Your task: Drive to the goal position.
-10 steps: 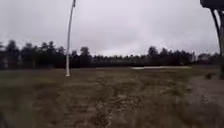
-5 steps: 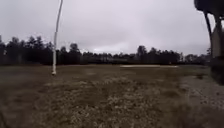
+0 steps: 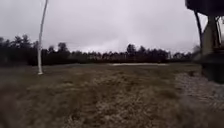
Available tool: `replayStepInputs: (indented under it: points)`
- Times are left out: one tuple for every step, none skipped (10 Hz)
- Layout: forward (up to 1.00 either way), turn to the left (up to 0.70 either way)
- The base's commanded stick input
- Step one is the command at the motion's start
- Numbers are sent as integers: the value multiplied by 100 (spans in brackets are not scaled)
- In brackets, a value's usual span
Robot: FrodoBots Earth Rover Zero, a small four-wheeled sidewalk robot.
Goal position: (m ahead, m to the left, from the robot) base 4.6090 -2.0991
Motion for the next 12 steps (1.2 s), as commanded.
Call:
replayStepInputs:
  points:
    - [70, 0]
    - [70, 0]
    - [70, 0]
    - [70, 0]
    - [70, 0]
    - [70, 0]
    - [70, 0]
    - [70, 0]
    - [70, 0]
    - [70, 0]
    - [70, 0]
    - [70, 0]
